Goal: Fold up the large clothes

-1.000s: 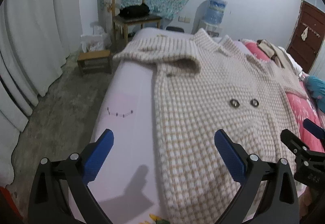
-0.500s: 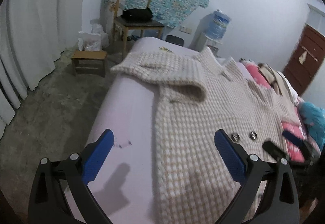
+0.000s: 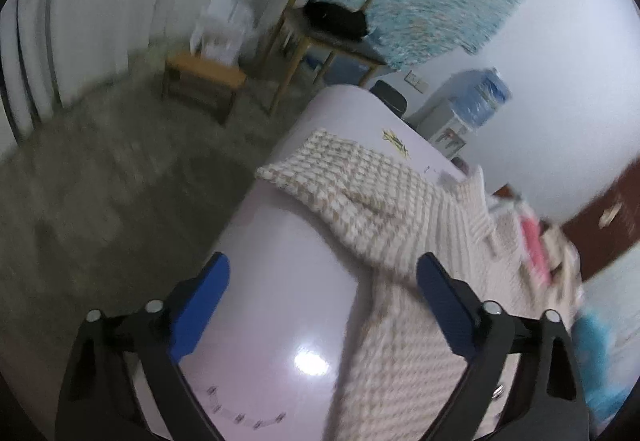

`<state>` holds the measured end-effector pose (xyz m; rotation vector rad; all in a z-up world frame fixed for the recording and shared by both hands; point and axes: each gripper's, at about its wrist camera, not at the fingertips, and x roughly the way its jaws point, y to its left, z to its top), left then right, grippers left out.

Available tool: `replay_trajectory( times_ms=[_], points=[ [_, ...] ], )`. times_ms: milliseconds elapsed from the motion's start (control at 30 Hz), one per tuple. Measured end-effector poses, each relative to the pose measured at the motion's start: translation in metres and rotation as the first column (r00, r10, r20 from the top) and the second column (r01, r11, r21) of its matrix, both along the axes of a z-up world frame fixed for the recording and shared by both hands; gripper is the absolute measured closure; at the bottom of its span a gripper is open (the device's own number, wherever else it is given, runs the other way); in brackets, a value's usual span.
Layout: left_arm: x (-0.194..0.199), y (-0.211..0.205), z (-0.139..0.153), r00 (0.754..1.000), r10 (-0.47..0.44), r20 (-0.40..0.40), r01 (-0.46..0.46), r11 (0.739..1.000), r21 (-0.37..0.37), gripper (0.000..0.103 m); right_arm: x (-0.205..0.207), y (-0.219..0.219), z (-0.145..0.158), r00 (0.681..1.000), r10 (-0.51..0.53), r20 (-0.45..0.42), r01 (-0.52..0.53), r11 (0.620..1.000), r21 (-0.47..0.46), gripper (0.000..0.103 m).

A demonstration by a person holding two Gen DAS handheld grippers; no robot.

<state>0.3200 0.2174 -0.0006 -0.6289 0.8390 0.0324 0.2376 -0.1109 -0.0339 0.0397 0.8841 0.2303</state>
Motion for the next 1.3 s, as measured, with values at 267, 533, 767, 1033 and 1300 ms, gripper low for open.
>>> replay_trajectory(
  times_ms=[267, 533, 767, 1033, 1300],
  points=[
    [0.069, 0.029, -0.048, 0.986, 0.076, -0.148, -0.107, 0.971, -0.213, 0.027, 0.010, -0.004, -0.011, 1.000, -0.001, -0.027, 0.001, 1.000, 0.022, 0.007],
    [0.105, 0.049, -0.078, 0.958, 0.134, -0.255, -0.200, 0.947, -0.253, 0.029, 0.014, -0.015, -0.017, 0.999, -0.020, -0.039, 0.022, 0.999, 0.033, 0.007],
    [0.117, 0.038, -0.057, 0.965, 0.153, -0.214, -0.171, 0.983, -0.066, 0.071, 0.016, -0.017, -0.018, 0.999, -0.029, -0.037, 0.030, 0.999, 0.026, 0.007],
    [0.105, -0.016, 0.012, 0.998, 0.045, -0.034, -0.032, 0.954, 0.298, 0.092, 0.013, -0.029, -0.016, 0.998, -0.058, -0.029, 0.060, 0.997, 0.043, 0.007],
    [0.049, -0.135, 0.091, 0.933, -0.337, 0.126, 0.267, 0.882, 0.389, 0.092, 0.007, -0.052, -0.018, 0.993, -0.118, -0.020, 0.119, 0.992, 0.042, 0.007]
  ],
)
